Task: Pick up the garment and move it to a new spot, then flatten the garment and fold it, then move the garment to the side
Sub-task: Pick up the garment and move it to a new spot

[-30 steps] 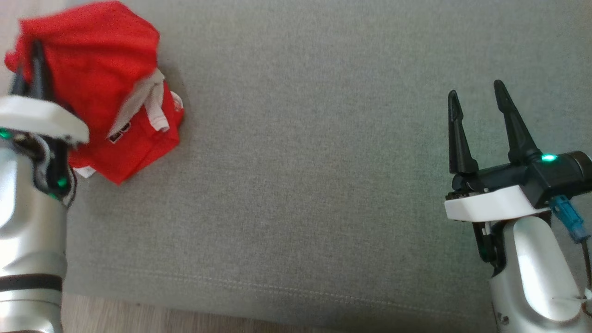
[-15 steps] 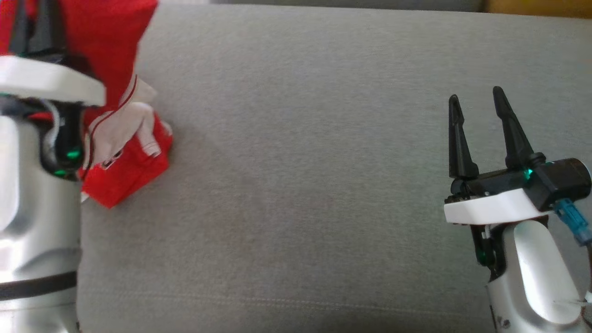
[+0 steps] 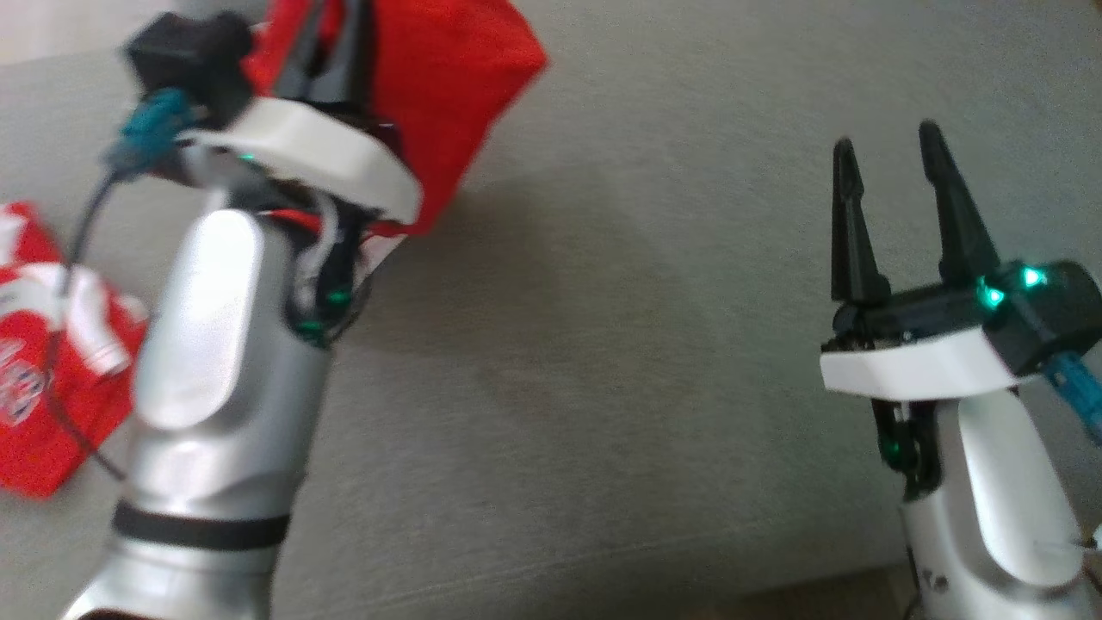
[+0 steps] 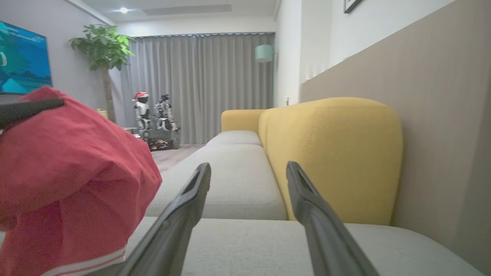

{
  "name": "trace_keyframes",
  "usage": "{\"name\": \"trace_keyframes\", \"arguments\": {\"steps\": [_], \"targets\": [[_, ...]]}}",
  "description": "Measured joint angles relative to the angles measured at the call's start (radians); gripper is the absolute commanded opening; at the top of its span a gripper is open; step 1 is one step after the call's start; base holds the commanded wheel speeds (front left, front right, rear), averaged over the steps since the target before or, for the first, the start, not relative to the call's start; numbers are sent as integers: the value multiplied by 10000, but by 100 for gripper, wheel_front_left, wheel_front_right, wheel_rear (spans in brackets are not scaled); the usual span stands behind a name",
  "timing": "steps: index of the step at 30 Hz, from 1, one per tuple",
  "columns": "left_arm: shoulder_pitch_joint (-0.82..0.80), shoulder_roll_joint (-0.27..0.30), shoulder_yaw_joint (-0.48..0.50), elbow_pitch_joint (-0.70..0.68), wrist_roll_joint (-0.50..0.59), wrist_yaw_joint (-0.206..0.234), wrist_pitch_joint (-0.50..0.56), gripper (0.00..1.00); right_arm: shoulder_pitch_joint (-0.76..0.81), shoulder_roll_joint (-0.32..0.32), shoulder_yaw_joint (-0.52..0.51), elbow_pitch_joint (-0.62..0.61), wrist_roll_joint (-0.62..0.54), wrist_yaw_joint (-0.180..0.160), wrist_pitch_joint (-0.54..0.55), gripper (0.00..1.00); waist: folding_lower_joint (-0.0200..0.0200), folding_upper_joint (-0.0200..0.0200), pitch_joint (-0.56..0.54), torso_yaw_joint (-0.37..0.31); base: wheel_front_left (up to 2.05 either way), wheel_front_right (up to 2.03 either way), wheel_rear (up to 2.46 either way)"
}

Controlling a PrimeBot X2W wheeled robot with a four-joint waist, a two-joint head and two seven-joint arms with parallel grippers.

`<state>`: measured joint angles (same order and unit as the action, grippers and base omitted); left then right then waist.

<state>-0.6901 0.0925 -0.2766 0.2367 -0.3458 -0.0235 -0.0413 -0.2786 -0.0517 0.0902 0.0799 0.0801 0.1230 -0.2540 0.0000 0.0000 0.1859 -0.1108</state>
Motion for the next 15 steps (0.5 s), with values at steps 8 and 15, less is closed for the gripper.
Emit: {"name": "trace_keyframes", "arguments": {"steps": [8, 15], "targets": [[-1217, -512, -1043, 1841, 73, 784, -1152, 0, -606, -4, 201, -385, 569, 0, -17, 100, 0, 0, 665, -1661, 0, 0, 0], [-1672, -581, -4424, 3043, -1523, 1133, -1781, 100, -616, 0, 213, -470, 792, 0, -19, 100, 0, 0, 1455, -2714, 0, 0, 0]]}}
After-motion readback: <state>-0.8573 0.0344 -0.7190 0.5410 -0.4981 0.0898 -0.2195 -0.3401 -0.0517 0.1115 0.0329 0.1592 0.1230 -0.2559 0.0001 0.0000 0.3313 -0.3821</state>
